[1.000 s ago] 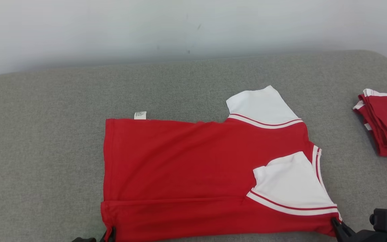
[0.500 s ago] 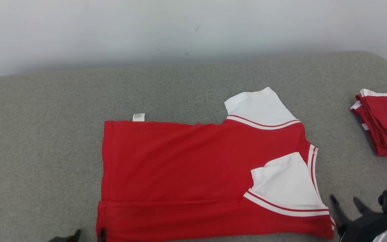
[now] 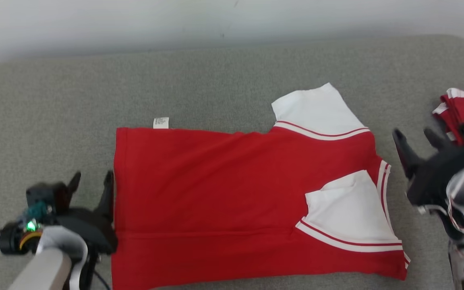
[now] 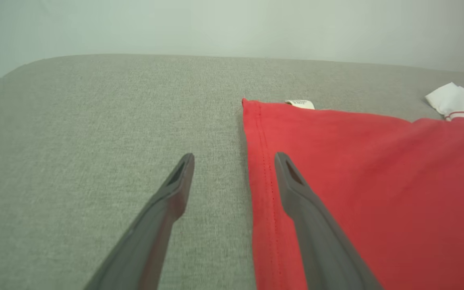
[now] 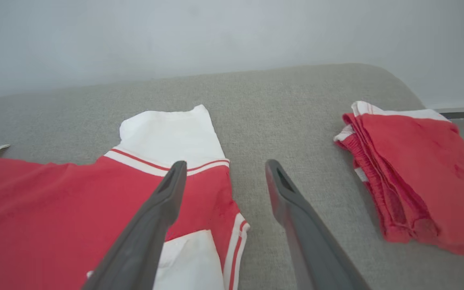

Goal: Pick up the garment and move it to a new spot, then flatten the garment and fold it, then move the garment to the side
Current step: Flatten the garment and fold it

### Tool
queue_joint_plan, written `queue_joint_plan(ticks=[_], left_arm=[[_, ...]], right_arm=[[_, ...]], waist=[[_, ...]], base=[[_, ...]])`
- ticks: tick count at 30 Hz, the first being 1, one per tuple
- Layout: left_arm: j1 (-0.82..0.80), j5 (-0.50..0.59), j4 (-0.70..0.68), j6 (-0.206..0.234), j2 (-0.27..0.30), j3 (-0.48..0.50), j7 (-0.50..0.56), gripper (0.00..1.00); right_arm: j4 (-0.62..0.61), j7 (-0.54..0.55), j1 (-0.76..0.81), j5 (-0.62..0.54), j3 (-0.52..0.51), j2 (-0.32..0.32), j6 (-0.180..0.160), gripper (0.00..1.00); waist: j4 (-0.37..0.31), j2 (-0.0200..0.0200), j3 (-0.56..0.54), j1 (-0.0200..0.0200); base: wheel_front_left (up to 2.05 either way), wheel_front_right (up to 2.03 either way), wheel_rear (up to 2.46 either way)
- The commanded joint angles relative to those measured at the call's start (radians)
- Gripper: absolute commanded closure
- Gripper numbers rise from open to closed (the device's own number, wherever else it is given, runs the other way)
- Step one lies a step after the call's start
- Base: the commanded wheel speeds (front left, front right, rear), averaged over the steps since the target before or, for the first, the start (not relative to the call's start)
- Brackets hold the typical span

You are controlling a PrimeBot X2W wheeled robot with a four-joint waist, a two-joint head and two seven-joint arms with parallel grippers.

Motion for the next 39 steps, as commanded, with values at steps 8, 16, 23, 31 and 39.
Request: queue_joint_plan(ticks=[8, 16, 23, 31, 39], left_arm=[[-0.206, 0.029, 0.1, -0.04, -0.029, -0.025, 0.029, 0.0], [-0.331, 0.063, 0.158, -0.056, -0.032, -0.048, 0.056, 0.0], [-0.374, 0.063, 0.2, -0.066, -0.048, -0.069, 0.086, 0.0], [-0.388, 0.066, 0.249, -0.063, -0.055, -0.086, 0.101, 0.0], [-0.446, 0.06, 0.305, -0.102, -0.087, -0.134, 0.193, 0.56]], right_arm=[[0.168, -0.011, -0.258, 0.015, 0.081, -0.037, -0.003, 0.0], [0.297, -0.056, -0.431, 0.027, 0.098, -0.059, -0.003, 0.0], [0.373, -0.09, -0.507, 0.027, 0.114, -0.062, -0.003, 0.0], [0.417, -0.09, -0.547, 0.038, 0.136, -0.081, -0.003, 0.0], [0.453, -0.065, -0.591, 0.036, 0.151, -0.085, -0.003, 0.0]], waist=[[-0.006, -0.0001, 0.135, -0.0001], [0.005, -0.0001, 0.222, -0.0001], [0.024, -0.0001, 0.263, -0.0001], [0.033, -0.0001, 0.278, -0.0001], [0.034, -0.0001, 0.292, -0.0001]], base=[[0.0, 0.0, 0.0], [0.0, 0.0, 0.0], [0.0, 0.0, 0.0], [0.0, 0.0, 0.0], [0.0, 0.0, 0.0]])
